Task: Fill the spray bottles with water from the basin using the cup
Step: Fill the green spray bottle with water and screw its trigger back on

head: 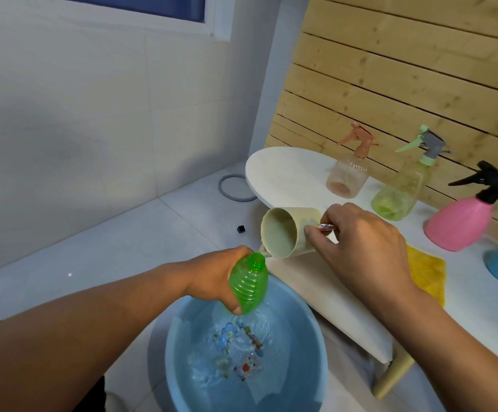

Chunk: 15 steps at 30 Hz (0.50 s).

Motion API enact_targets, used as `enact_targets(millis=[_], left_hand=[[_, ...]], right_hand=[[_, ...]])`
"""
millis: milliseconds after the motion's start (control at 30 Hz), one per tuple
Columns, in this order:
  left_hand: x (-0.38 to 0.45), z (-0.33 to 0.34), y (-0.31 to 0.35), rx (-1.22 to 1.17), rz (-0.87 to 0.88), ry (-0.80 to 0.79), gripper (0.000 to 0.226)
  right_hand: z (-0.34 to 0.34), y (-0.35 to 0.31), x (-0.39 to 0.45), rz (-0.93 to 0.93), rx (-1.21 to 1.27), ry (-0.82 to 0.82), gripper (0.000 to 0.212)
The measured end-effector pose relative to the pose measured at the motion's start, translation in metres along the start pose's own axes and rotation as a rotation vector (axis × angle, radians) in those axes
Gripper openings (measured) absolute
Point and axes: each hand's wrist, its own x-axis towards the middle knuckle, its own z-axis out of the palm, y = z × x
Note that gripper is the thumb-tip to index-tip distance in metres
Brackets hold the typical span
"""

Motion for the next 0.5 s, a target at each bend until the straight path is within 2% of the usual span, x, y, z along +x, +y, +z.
enact_targets(millis=[500], left_hand=[[0.0035, 0.0028, 0.0025, -0.029, 0.003, 0.006, 0.097]], right_hand=[[-0.0033, -0.0069, -0.0048, -0.129, -0.191, 0.080, 0.027]])
